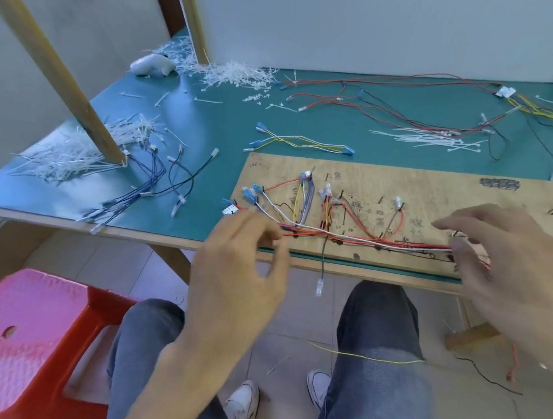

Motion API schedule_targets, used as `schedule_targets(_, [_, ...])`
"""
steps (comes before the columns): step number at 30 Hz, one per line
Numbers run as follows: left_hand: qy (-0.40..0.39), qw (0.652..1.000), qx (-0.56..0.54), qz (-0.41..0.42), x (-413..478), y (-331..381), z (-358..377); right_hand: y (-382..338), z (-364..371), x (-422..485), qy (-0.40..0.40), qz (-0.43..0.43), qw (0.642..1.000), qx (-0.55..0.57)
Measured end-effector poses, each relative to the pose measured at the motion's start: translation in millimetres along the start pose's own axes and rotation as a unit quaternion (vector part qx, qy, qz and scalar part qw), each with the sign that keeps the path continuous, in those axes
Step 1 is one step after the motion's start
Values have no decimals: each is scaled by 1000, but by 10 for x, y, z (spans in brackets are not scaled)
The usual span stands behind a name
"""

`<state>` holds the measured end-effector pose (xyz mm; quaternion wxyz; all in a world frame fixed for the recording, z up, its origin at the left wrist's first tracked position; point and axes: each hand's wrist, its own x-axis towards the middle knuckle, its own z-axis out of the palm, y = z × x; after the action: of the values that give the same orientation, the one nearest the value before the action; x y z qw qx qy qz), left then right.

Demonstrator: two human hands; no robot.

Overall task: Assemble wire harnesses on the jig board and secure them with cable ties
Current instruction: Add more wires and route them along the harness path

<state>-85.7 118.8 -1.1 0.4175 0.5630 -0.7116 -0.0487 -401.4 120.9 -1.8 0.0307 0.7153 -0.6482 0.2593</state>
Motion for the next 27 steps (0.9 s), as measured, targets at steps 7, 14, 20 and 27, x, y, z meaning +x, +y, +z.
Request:
schedule_targets(7, [-54, 970, 53, -233, -209, -753, -254, -877, 21, -213, 41, -79, 985, 149])
schedule_targets(14, [-77, 970, -69, -219, -264, -810, -219, -1356, 241, -398, -14, -117, 972, 202])
schedule_targets(20, [-86, 971, -66, -214, -308, -729, -176, -1586, 399, -468, -62, -108, 968, 218])
schedule_targets(27, [-100, 900, -256, -339, -168, -658, -347, -2074, 787, -546, -220, -12, 920, 324])
